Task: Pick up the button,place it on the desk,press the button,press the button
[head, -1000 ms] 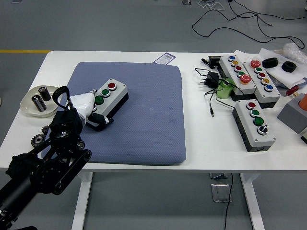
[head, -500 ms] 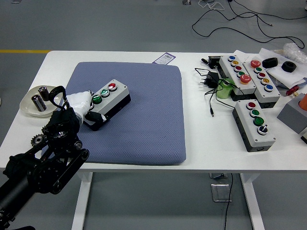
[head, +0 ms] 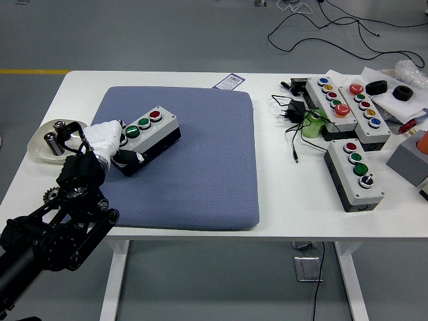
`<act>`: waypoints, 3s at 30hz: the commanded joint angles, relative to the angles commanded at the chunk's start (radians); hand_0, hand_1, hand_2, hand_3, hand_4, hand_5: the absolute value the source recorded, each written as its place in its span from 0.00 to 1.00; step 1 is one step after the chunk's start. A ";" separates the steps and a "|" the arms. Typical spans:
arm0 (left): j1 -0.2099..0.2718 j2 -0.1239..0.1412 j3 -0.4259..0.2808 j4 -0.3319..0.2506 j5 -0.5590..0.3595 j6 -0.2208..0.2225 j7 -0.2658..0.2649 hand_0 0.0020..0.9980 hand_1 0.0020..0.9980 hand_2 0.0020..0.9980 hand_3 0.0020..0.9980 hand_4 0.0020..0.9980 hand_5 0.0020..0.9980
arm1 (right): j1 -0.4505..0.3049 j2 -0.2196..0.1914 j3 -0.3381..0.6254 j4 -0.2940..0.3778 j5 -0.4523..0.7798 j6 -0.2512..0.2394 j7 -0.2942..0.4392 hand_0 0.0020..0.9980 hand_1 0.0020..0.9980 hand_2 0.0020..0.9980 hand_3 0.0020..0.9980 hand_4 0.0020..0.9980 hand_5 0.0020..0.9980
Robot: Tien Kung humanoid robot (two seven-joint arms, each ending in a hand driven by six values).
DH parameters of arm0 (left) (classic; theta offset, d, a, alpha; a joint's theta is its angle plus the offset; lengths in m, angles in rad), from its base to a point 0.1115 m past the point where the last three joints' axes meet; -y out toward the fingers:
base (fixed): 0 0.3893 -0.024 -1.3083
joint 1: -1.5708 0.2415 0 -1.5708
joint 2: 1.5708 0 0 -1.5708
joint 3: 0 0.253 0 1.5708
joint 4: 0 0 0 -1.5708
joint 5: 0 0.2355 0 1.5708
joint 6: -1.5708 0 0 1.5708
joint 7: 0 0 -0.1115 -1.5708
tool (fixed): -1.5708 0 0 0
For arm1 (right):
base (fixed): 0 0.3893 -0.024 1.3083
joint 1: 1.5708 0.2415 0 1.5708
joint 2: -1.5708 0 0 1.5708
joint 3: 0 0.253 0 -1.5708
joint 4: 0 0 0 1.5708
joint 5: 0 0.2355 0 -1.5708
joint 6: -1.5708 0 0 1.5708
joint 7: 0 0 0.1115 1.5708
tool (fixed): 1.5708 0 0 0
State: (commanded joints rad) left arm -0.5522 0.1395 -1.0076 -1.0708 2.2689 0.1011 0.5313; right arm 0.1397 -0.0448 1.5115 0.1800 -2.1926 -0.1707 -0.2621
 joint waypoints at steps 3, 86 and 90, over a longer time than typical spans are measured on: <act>-0.002 0.014 0.012 0.006 0.000 0.035 -0.059 0.00 0.02 0.07 0.26 0.94 0.34 | 0.000 0.000 0.002 0.000 -0.001 0.000 0.000 0.67 0.65 0.69 0.64 0.32 0.19; -0.129 0.204 0.343 0.182 -0.039 0.229 -0.739 0.13 0.28 0.31 0.48 0.95 0.57 | 0.000 0.006 0.008 0.000 -0.010 0.002 -0.005 0.67 0.65 0.69 0.64 0.31 0.19; -0.125 0.202 0.333 0.180 -0.030 0.243 -0.729 0.40 0.46 0.45 0.53 1.00 0.75 | -0.001 0.006 0.010 0.000 -0.013 0.002 -0.004 0.67 0.65 0.69 0.64 0.31 0.19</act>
State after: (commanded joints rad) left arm -0.6773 0.3410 -0.6748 -0.8905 2.2394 0.3442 -0.1975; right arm 0.1391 -0.0385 1.5218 0.1800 -2.2054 -0.1690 -0.2665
